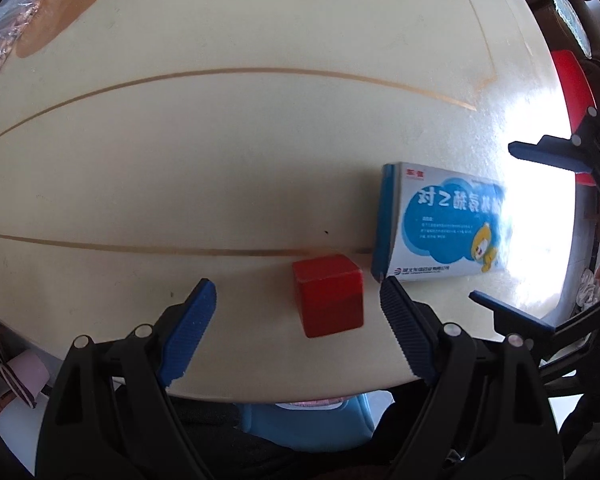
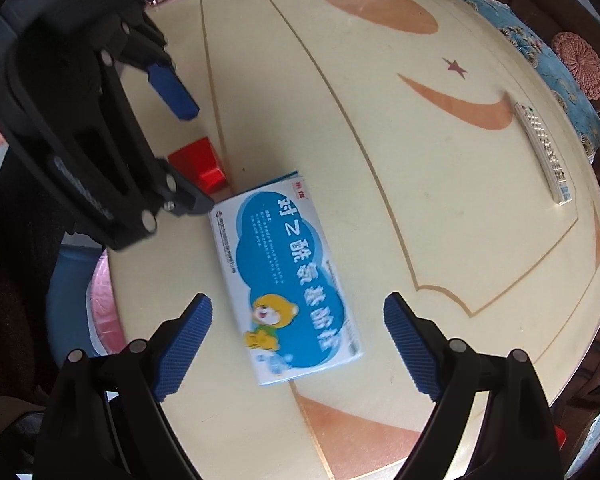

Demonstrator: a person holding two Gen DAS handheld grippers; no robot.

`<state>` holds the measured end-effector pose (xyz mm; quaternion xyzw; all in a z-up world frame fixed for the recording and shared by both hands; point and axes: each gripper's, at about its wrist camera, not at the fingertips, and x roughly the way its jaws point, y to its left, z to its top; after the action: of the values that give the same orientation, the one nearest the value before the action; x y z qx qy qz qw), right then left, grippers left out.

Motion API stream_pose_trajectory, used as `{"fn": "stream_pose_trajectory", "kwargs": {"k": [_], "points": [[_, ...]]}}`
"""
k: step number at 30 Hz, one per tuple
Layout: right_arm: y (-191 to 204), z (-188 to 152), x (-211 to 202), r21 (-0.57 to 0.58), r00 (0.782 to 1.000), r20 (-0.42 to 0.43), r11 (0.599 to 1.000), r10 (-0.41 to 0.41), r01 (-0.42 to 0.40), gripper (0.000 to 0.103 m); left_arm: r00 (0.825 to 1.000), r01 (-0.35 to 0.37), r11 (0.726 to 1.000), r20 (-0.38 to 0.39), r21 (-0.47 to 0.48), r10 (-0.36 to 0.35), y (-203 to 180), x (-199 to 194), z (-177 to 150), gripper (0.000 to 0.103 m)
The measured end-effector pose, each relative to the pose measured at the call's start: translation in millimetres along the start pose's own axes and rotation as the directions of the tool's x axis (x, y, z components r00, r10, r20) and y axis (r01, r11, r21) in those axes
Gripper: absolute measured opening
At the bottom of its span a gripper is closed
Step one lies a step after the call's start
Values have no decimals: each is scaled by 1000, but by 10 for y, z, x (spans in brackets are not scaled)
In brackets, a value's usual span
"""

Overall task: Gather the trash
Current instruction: 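Grasp the red cube with the left tool while the right tool grasps the blue-white medicine box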

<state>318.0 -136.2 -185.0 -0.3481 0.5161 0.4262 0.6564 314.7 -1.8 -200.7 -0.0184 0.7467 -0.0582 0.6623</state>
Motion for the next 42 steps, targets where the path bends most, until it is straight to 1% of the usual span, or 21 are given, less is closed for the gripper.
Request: {"fn": "stream_pose_trajectory", "kwargs": {"k": [2, 6, 15, 18, 20, 21, 22, 24, 26, 27, 30, 32, 34, 38, 39, 41, 42], "points": [[12, -11, 35, -5, 1000, -7, 1000, 15, -15, 86, 1000, 17, 1000, -7, -6, -17, 39, 13, 3, 82], [15, 8, 116, -13, 1000, -18, 1000, -5, 4, 86, 999, 45, 999, -6, -12, -45, 119, 39, 5, 82], [51, 16, 277, -1, 999, -30, 1000, -13, 13, 85, 997, 82, 997, -7, -8, -82, 318, 141, -85, 82], [61, 15, 275, 7, 999, -27, 1000, -17, 18, 85, 998, 62, 998, -4, 0, -62, 251, 146, -85, 82], [57, 14, 270, 13, 1000, -21, 1000, -23, 23, 85, 998, 62, 998, 4, -2, -62, 221, 138, -93, 82], [53, 6, 267, 20, 1000, -16, 1000, -22, 22, 85, 998, 64, 998, 7, -4, -64, 223, 135, -100, 80], [49, 0, 267, 29, 1000, -13, 999, -20, 20, 85, 998, 60, 998, 8, -8, -60, 223, 132, -105, 77], [36, -31, 264, 56, 1000, -1, 998, -15, 15, 85, 999, 49, 999, 9, -20, -49, 215, 133, -105, 75], [32, -55, 258, 78, 1000, 11, 997, -13, 12, 85, 1000, 14, 1000, 1, -12, -14, 154, 128, -81, 74], [13, -66, 251, 85, 1000, 14, 996, -13, 12, 85, 1000, -18, 1000, 0, 3, 18, 93, 148, -79, 74], [-10, -100, 243, 135, 1000, 29, 991, -12, 8, 85, 998, -70, 997, 8, 32, 70, -45, 176, -65, 74], [-2, -120, 231, 154, 999, 35, 988, -19, 13, 84, 997, -79, 996, 16, 37, 79, -90, 172, -57, 69], [19, -120, 220, 164, 999, 39, 986, -22, 15, 80, 997, -78, 997, 19, 23, 78, -104, 154, -51, 57], [64, -137, 193, 197, 998, 49, 980, -32, 22, 73, 999, -47, 999, 8, -3, 47, -109, 138, -38, 53], [84, -144, 181, 206, 998, 52, 978, -37, 25, 72, 999, -48, 999, 8, -2, 48, -122, 120, -42, 51], [105, -157, 158, 227, 997, 57, 973, -44, 30, 65, 999, -50, 999, 12, 9, 50, -159, 96, -55, 47], [114, -163, 155, 240, 997, 55, 970, -51, 37, 65, 999, -45, 999, 12, 12, 45, -161, 77, -47, 43]]}}
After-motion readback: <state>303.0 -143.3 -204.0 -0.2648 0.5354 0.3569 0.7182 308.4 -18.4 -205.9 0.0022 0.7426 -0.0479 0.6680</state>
